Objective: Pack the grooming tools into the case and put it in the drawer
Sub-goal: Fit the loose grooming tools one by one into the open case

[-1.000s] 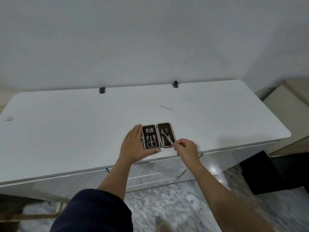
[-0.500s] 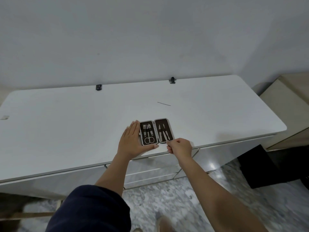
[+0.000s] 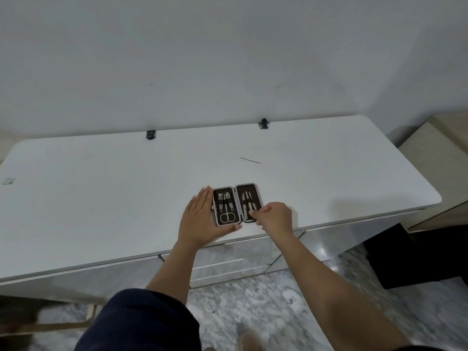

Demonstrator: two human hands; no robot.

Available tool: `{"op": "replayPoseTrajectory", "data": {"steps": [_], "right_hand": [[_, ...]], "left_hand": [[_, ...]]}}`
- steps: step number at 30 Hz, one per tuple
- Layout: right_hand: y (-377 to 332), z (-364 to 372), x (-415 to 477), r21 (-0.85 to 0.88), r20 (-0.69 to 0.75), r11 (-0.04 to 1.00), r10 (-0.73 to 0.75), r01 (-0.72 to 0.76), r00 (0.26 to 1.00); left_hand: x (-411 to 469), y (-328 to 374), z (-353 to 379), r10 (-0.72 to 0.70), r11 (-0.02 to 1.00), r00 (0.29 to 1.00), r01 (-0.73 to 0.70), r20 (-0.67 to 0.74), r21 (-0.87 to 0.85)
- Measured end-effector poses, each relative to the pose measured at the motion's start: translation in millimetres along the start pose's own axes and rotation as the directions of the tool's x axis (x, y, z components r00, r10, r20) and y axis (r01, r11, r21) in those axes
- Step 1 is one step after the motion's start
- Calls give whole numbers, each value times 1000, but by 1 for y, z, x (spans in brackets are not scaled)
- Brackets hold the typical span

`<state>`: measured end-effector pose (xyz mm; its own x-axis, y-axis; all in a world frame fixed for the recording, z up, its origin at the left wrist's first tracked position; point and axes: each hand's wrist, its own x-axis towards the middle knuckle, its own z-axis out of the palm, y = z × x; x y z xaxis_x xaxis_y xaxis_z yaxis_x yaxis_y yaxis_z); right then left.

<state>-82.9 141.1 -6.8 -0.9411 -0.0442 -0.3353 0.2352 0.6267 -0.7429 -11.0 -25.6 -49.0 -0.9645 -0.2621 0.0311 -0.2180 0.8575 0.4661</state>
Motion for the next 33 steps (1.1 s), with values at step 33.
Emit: {"op": "replayPoseTrajectory", "data": {"steps": [33], "right_hand": [[-23,22,90,-193,-158,941,-310,279,938]], "left_hand": [[3,-1,4,-11,1000,1000,11,-19,14]]}}
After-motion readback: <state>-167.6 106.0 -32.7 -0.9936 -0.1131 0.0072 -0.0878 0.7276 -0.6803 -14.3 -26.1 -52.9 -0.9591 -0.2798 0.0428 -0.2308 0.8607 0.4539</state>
